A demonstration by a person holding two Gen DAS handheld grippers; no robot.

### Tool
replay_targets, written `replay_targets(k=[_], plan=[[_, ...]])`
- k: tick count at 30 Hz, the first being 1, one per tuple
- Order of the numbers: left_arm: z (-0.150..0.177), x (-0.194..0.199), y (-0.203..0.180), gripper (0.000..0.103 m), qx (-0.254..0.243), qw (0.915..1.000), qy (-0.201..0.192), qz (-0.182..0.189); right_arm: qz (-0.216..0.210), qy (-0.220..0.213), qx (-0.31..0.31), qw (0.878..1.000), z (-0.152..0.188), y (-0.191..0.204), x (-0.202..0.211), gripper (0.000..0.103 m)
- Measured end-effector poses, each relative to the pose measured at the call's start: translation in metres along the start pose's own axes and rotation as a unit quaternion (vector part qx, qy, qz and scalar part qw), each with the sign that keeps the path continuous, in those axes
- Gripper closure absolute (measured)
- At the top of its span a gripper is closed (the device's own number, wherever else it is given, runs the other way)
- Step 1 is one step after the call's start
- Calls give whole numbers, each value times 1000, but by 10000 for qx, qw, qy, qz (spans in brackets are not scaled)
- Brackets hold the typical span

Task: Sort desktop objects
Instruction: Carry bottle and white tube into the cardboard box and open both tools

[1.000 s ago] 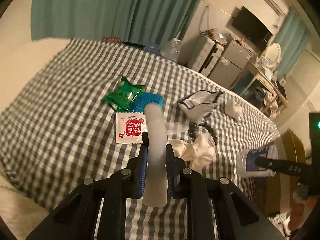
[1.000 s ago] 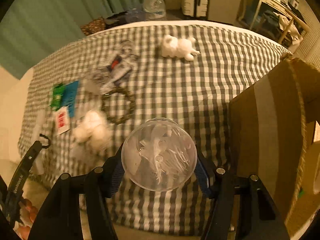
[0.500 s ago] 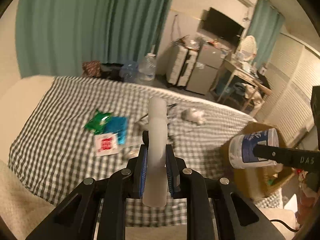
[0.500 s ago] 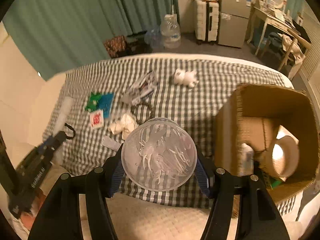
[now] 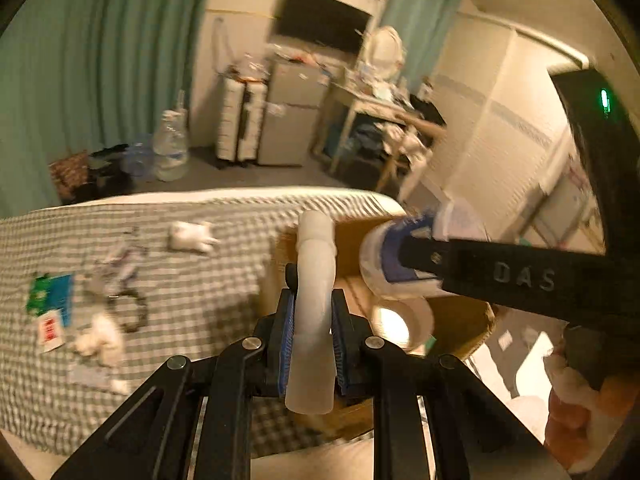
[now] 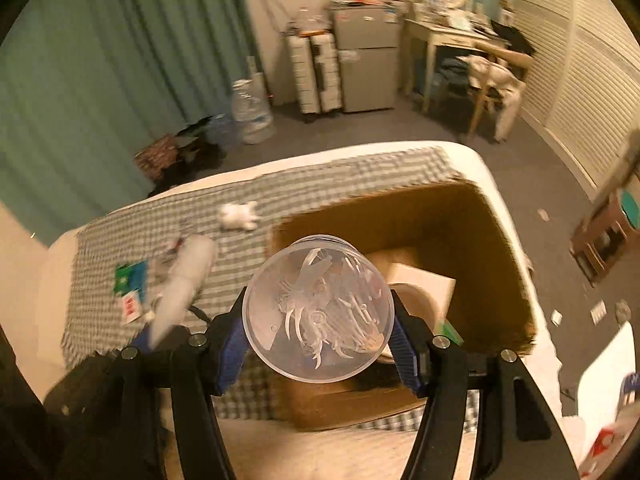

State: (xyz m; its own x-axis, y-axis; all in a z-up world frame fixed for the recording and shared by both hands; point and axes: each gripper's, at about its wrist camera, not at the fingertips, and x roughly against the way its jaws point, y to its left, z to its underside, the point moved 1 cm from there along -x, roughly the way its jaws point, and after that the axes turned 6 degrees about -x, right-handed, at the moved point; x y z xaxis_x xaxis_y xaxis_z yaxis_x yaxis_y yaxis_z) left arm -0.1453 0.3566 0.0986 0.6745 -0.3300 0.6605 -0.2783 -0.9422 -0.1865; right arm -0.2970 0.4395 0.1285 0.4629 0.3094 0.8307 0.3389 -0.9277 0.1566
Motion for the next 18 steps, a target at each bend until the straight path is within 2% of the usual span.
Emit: replay_targets(k=[4,5,6,8,9,10,12,15,18], plan=[[7,-40,-21,85,114,9988,261,386,387,-3,-152,9991,-7,-28,-21,42],[11,-44,-24,83,125,9987,278,420,371,27,-209,9991,-9,-34,-25,42],[13,-48,-26,77,77,9988,258,409,316,32,-311,9990,-11,-41,-29,42],[16,-54,-26,43,-86,9992,231,311,171,-41,-505,9986,-14,-51,-35,39],[17,-55,-25,11,-105,9995,210,212,105,-74,-583,9982,-15,-56,-35,36],[18,-54,-25,3,-88,9998,132,78,6,-103,-662,9978,-17,-61,-35,29],[19,-46,-18,2,36,9999,-136,36,-116,-197,-731,9971,-18,-66,-33,26],[15,-42,-9,1,199,9998,-7,11,-157,-316,-750,9966,-19,-66,-31,26],[11,-29,4,1,258,9995,-92,-182,-310,-336,-804,9957,-19,-65,-29,26]])
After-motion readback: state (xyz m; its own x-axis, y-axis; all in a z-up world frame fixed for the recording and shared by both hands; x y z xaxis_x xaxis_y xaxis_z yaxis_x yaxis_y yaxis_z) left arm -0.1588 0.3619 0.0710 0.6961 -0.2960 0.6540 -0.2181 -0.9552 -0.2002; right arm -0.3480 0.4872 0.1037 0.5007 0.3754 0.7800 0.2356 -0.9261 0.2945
